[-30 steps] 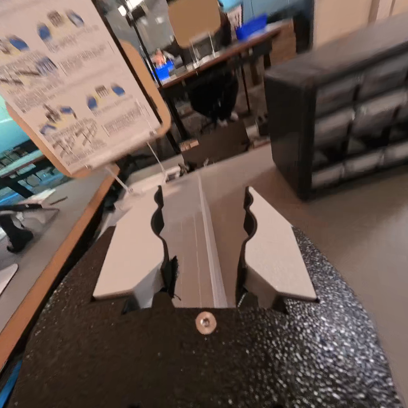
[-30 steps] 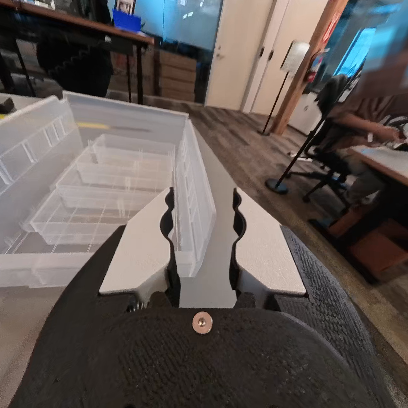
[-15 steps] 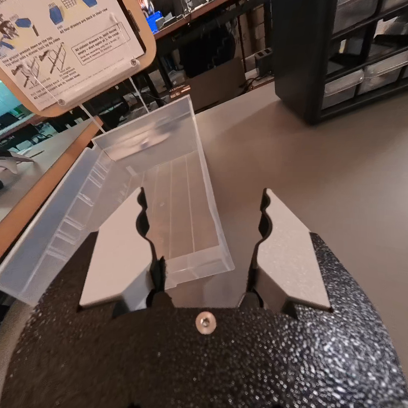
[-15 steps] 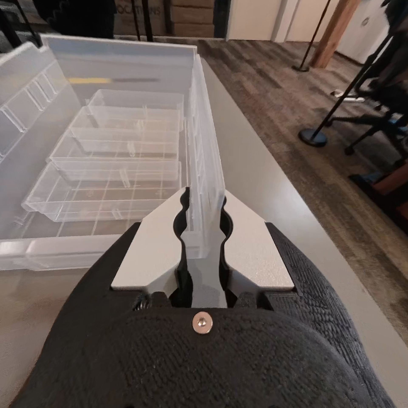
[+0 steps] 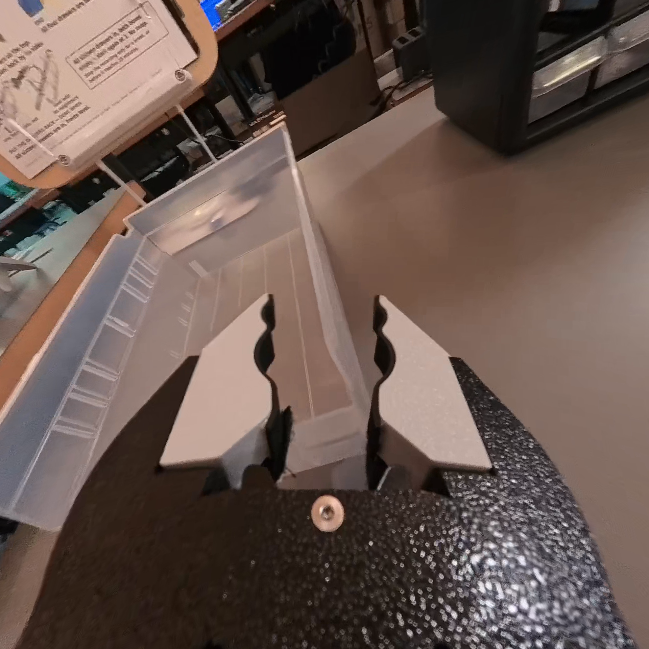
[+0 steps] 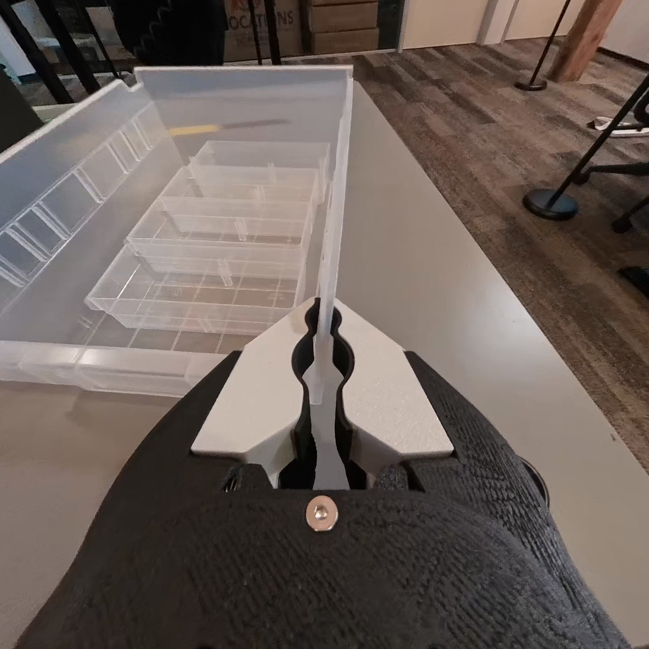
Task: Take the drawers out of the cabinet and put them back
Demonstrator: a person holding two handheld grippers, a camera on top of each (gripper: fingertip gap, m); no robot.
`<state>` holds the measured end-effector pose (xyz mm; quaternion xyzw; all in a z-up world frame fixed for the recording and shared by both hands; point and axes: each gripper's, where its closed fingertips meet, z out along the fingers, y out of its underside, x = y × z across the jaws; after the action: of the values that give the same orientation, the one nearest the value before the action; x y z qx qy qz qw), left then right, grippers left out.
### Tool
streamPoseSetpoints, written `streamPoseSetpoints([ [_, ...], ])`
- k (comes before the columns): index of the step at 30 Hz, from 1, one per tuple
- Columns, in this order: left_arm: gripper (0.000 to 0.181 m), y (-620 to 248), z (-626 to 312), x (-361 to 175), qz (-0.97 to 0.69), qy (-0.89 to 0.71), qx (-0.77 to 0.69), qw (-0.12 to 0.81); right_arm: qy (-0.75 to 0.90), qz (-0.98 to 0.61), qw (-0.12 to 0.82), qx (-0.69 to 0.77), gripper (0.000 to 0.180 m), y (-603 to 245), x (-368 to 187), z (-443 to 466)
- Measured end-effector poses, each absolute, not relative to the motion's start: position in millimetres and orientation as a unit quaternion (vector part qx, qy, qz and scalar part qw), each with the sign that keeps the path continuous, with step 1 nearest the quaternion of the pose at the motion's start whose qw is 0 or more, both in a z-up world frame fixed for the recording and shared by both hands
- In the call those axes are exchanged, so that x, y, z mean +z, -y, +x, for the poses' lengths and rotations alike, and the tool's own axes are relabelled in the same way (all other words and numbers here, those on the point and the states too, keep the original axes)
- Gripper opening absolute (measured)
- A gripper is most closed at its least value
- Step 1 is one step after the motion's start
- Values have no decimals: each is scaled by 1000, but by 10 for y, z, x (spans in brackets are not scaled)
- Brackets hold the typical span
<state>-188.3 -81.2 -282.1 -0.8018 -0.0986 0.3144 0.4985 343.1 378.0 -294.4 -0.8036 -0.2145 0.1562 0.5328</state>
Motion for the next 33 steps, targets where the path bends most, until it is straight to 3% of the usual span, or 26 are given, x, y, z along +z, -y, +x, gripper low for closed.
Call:
streamPoseSetpoints([
  [3, 71, 817, -1935, -2829, -796, 105, 330, 497, 229, -802, 524, 171, 4, -3659, -2946, 3443],
  [8, 53, 828, -1919, -2866, -795, 104, 317, 506, 305, -786, 511, 168, 5, -3490, -2952, 3541],
  [11, 22, 819, -1865, -2816, -785, 74, 333, 516, 360, -773, 497, 165, 5, -3469, -2958, 3653],
  [15, 22, 868, -1883, -2827, -785, 73, 350, 506, 357, -766, 486, 224, 4, -3502, -2953, 3807],
  [20, 6, 995, -1989, -2790, -788, 113, 324, 512, 384, -753, 459, 275, 4, -3591, -2932, 3923],
  [33, 2, 1090, -2012, -2713, -796, 118, 291, 517, 505, -673, 366, 398, 4, -3530, -2927, 3819],
])
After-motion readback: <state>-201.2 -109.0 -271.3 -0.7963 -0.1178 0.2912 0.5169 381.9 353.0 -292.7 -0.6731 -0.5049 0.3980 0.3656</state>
